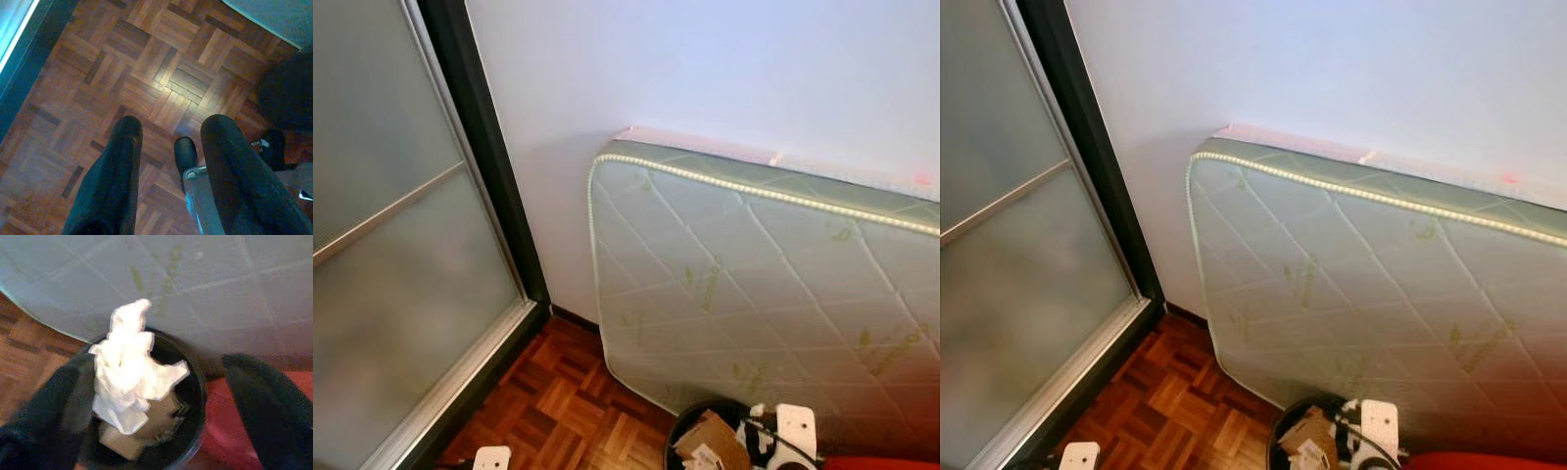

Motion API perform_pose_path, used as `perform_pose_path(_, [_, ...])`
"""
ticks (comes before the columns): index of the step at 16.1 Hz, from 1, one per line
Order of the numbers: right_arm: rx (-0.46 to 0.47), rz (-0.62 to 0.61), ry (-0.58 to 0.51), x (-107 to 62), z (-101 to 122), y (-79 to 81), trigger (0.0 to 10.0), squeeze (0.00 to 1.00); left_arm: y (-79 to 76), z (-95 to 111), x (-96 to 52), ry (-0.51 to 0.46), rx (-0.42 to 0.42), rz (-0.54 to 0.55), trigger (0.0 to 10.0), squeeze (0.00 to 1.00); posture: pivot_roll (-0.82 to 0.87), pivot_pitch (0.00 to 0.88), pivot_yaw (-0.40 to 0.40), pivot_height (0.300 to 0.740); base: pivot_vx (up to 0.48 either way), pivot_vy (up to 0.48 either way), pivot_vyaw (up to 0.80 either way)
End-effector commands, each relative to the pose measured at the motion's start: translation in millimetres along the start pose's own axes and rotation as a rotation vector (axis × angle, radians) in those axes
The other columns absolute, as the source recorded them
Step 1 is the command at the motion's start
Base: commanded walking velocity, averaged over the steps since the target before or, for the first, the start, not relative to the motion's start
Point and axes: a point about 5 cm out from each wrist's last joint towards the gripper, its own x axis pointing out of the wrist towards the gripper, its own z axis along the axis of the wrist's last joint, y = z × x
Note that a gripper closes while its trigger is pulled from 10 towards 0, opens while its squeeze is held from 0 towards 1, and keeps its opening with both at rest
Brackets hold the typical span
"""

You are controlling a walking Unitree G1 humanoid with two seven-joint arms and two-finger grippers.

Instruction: Clean up the room

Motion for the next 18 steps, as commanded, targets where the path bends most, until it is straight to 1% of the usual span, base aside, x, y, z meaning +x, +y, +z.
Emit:
perform_pose_path(1, [0.089,-0.026,0.046,-2.0,-8,-3.0,10.0,0.00,1.1,-7,-1.7,0.025,0.003,0.001,10.0,0.00,0.03,0.165,0.021,0.740,0.000,0.000,0.00])
perform_pose_path(2, [0.194,-0.052,0.066,-1.5,-9,-6.7,10.0,0.00,1.0,-7,-1.6,0.023,0.003,0.000,10.0,0.00,0.04,0.166,0.022,0.740,0.000,0.000,0.00])
perform_pose_path(3, [0.198,-0.058,0.066,-1.5,-10,-6.9,10.0,0.00,1.2,-6,-1.7,0.023,0.003,0.001,10.0,0.00,0.04,0.166,0.022,0.740,0.000,0.000,0.00])
perform_pose_path(4, [0.081,-0.055,0.039,-1.0,-6,-7.7,10.0,0.00,1.6,-7,-1.7,0.023,0.003,0.002,10.0,0.00,0.04,0.165,0.022,0.740,0.000,0.000,0.00])
perform_pose_path(5, [-0.058,-0.019,0.011,-0.7,-3,-4.4,10.0,0.00,1.5,-7,-1.8,0.023,0.004,0.002,10.0,0.00,0.04,0.165,0.022,0.740,0.000,0.000,0.00])
perform_pose_path(6, [0.052,-0.022,0.038,-1.2,-6,-3.2,10.0,0.00,1.3,-7,-1.8,0.024,0.004,0.002,10.0,0.00,0.04,0.165,0.021,0.740,0.000,0.000,0.00])
perform_pose_path(7, [0.231,-0.074,0.073,-1.6,-10,-6.7,10.0,0.00,1.1,-7,-1.7,0.024,0.004,0.002,10.0,0.00,0.04,0.164,0.021,0.740,0.000,0.000,0.00])
perform_pose_path(8, [0.210,-0.089,0.081,-1.2,-10,-9.9,10.0,0.00,1.1,-7,-1.7,0.025,0.003,0.002,10.0,0.00,0.04,0.164,0.021,0.740,0.000,0.000,0.00])
perform_pose_path(9, [0.183,-0.064,0.093,-1.1,-11,-8.9,10.0,0.00,0.8,-7,-1.7,0.028,0.004,0.001,10.0,0.00,0.04,0.163,0.022,0.740,0.000,0.000,0.00])
perform_pose_path(10, [0.245,-0.064,0.105,-1.4,-12,-8.0,10.0,0.00,0.8,-7,-1.7,0.029,0.004,0.001,10.0,0.00,0.04,0.163,0.022,0.740,0.000,0.000,0.00])
perform_pose_path(11, [0.198,-0.084,0.104,-1.5,-12,-9.9,10.0,0.00,1.0,-8,-1.8,0.029,0.004,0.002,10.0,0.00,0.04,0.163,0.022,0.740,0.000,0.000,0.00])
perform_pose_path(12, [0.099,-0.067,0.087,-0.9,-10,-10.6,10.0,0.00,1.3,-8,-1.9,0.029,0.004,0.003,10.0,0.00,0.04,0.163,0.022,0.740,0.000,0.000,0.00])
perform_pose_path(13, [-0.036,-0.030,0.060,-0.3,-6,-7.4,10.0,0.00,1.5,-8,-2.0,0.031,0.004,0.003,10.0,0.00,0.04,0.161,0.021,0.740,0.000,0.000,0.00])
perform_pose_path(14, [-0.085,-0.017,0.054,-0.2,-6,-5.9,10.0,0.00,1.6,-8,-2.1,0.031,0.004,0.003,10.0,0.00,0.04,0.161,0.021,0.740,0.000,0.000,0.00])
perform_pose_path(15, [0.147,-0.052,0.129,-1.7,-15,-5.1,10.0,0.00,1.8,-8,-2.1,0.031,0.004,0.003,10.0,0.00,0.04,0.161,0.021,0.740,0.000,0.000,0.00])
perform_pose_path(16, [0.260,-0.086,0.171,-2.5,-19,-7.1,10.0,0.00,2.3,-9,-2.3,0.031,0.004,0.004,10.0,0.00,0.04,0.161,0.020,0.740,0.000,0.000,0.00])
perform_pose_path(17, [0.212,-0.086,0.185,-2.7,-20,-8.0,10.0,0.00,2.2,-9,-2.4,0.032,0.005,0.004,10.0,0.00,0.04,0.160,0.022,0.740,0.000,0.000,0.00])
perform_pose_path(18, [0.359,-0.070,0.212,-3.7,-24,-4.1,10.0,0.00,2.2,-9,-2.4,0.032,0.006,0.003,10.0,0.00,0.04,0.160,0.022,0.740,0.000,0.000,0.00])
